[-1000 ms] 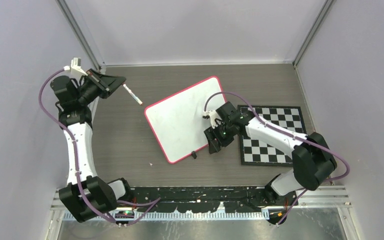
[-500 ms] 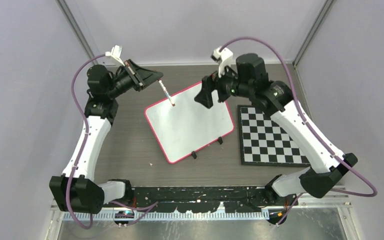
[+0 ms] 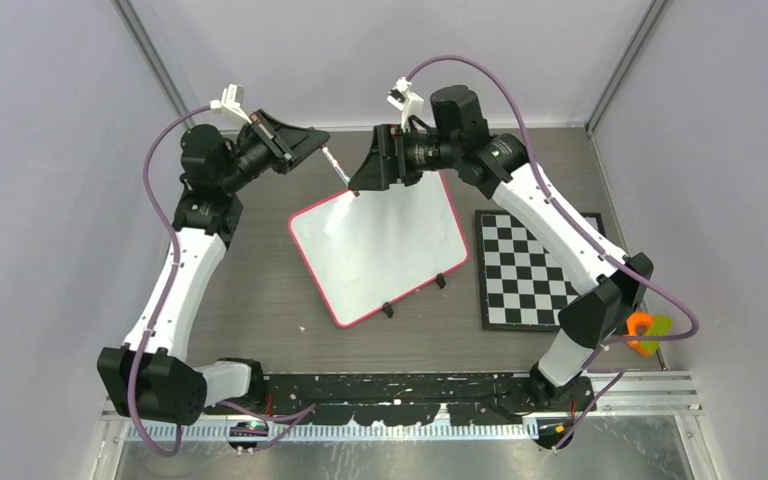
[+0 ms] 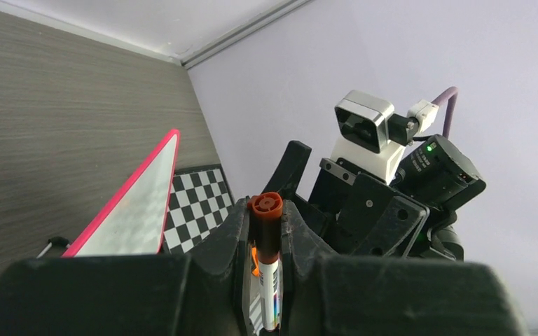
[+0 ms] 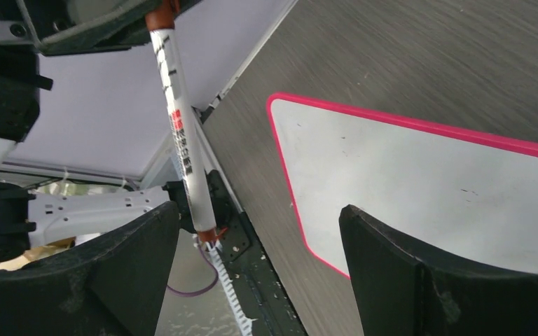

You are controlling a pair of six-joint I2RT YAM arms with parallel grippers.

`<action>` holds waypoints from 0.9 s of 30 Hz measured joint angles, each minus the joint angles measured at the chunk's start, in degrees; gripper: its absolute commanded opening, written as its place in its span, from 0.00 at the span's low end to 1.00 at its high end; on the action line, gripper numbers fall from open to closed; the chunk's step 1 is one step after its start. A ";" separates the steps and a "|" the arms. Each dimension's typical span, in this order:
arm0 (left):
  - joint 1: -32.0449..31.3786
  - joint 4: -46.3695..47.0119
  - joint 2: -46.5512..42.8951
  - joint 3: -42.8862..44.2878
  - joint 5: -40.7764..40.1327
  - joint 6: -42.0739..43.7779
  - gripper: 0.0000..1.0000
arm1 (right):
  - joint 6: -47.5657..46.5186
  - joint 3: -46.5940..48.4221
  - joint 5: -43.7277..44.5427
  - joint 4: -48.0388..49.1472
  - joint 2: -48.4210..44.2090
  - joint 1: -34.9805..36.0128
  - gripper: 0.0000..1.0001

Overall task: Write a sentence on the whiteboard
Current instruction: Open the whiteboard marker.

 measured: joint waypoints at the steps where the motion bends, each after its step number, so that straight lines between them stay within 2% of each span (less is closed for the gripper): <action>1: -0.09 0.09 0.00 -0.31 -0.20 -0.04 0.00 | 1.07 0.13 -0.48 0.39 0.57 0.31 0.88; 5: -0.28 0.35 0.00 -1.44 -0.48 -0.52 0.00 | 4.15 0.63 -0.96 1.75 1.51 1.77 0.86; 9: -0.33 1.86 0.00 -2.51 -0.57 -1.97 0.00 | 6.25 2.03 -0.85 2.54 2.19 4.09 0.68; 11: -0.33 3.32 0.00 -3.43 -0.55 -3.21 0.00 | 6.56 2.73 -0.92 3.02 2.62 4.96 0.56; 14: -0.33 5.51 0.00 -4.79 -0.26 -5.57 0.00 | 6.34 3.28 -0.76 3.17 3.17 5.90 0.23; 16: -0.33 6.78 0.00 -5.14 0.24 -6.75 0.00 | 5.84 3.28 0.07 2.56 3.52 6.01 0.08; 17: -0.33 7.32 0.00 -5.16 0.28 -7.19 0.03 | 5.73 3.28 0.42 2.32 3.63 6.01 0.01; 19: -0.33 7.61 -0.02 -5.27 0.33 -7.10 0.17 | 5.14 3.28 0.44 1.99 3.65 5.75 0.00; 21: -0.33 6.91 -0.09 -5.16 0.92 -5.60 0.39 | 4.46 3.13 0.52 1.33 3.50 5.35 0.00; 24: -0.31 0.44 -0.17 -3.10 3.15 1.18 0.75 | 3.04 1.25 0.02 0.59 2.40 4.48 0.00; 27: -0.22 -10.43 -0.15 1.51 6.91 11.82 0.85 | -0.37 -1.55 -0.87 -2.43 -0.11 1.84 0.00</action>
